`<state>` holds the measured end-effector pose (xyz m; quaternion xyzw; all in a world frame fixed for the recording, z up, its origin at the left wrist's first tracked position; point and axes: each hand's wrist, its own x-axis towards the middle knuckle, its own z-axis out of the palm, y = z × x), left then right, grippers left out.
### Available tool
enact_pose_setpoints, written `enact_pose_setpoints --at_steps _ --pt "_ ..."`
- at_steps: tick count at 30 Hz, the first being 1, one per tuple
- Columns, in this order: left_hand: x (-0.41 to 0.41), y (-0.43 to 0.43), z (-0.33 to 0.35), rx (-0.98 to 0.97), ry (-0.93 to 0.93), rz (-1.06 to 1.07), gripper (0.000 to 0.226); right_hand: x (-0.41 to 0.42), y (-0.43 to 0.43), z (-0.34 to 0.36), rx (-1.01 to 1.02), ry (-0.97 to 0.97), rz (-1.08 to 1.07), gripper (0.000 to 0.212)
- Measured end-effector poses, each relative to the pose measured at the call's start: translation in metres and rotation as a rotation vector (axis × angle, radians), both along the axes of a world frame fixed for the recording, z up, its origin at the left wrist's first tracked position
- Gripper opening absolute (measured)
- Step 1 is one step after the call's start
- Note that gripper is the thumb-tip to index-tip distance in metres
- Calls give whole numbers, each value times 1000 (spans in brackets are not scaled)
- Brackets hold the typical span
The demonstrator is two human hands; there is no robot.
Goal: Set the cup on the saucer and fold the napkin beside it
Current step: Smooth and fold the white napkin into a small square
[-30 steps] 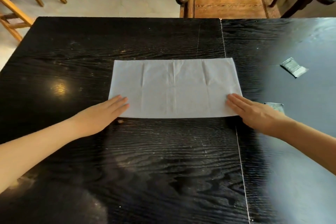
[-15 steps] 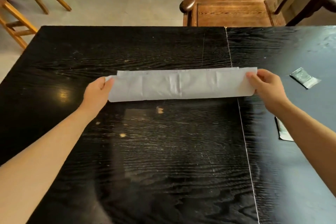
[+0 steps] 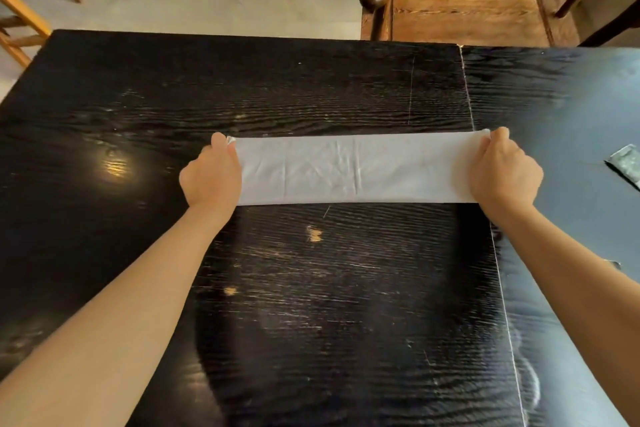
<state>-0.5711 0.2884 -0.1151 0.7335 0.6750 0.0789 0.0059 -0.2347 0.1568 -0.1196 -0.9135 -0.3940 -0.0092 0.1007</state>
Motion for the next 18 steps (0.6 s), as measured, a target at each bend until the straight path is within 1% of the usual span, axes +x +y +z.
enact_pose_setpoints --at_steps 7,12,18 --pt "0 0 -2 3 22 10 28 -2 0 0 2 4 8 34" --pt "-2 5 -1 -18 -8 26 30 -3 0 4 5 8 2 30" --pt "-2 6 0 -33 1 18 30 -1 -4 13 19 26 -29 28"
